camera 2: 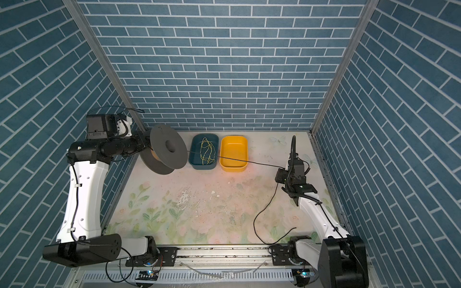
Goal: Wrap the cables
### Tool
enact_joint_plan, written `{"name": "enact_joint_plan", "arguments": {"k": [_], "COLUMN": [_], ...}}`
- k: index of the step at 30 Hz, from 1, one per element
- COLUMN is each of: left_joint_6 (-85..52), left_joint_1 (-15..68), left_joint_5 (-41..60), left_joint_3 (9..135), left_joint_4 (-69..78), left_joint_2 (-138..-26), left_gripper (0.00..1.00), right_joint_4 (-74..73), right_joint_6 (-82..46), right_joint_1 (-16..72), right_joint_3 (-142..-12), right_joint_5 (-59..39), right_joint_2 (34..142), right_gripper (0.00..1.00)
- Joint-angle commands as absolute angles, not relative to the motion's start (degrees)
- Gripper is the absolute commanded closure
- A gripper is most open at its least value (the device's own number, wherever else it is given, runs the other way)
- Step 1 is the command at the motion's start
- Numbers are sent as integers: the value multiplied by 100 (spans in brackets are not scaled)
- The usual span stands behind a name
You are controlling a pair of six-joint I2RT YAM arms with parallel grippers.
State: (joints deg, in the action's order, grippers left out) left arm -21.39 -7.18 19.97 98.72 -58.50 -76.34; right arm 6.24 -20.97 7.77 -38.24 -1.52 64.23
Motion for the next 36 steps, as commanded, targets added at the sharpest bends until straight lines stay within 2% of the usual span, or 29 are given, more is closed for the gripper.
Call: {"name": "enact_joint_plan", "arguments": {"k": [1,3,7,11,13,17,23,28,36], "left_joint_6": [-2212,-2284,-2406,-2508,-2557,-2674,-2843,-2871,-3087], "left_joint_1": [-853,-788,-609,-247,-17,456,907,1320,1500], "left_joint_5": [1554,1671,1893,1898,1887,1739,1762,1778,2109], "left_joint_3": [9878,9779,9677,9680,9668,9551,9472,9471,9242], "left_joint_4": [-5261,-5176,-5015,-4951,-4907,-4761,-4603,-4641,-4410], "left_joint_2": [-7405,-7359,-7281,-7231,-7232,-7192,-7183,-7222,-7075], "left_gripper": [100,100,100,100,100,100,100,100,100], "right_joint_4": [759,550,422,430,414,403,-17,-654,-1739], "right_joint_6": [-2113,-2054,-1880,-1754,-1710,-1520,-1180,-848,-167], "right_joint_1": [607,615,672,732,771,937,1502,2026,2655], "right_joint_3": [-3976,-3930,-3951,-3960,-3968,-4017,-4095,-4196,-4456], "right_joint_5": [-329,-763,-1239,-1385,-1486,-1636,-1984,-2196,-2502], "right_joint_2": [6525,6572,6645,6537,6465,6318,6376,6687,7592], "right_gripper": [100,95,79,54,45,16,10,11,13]}}
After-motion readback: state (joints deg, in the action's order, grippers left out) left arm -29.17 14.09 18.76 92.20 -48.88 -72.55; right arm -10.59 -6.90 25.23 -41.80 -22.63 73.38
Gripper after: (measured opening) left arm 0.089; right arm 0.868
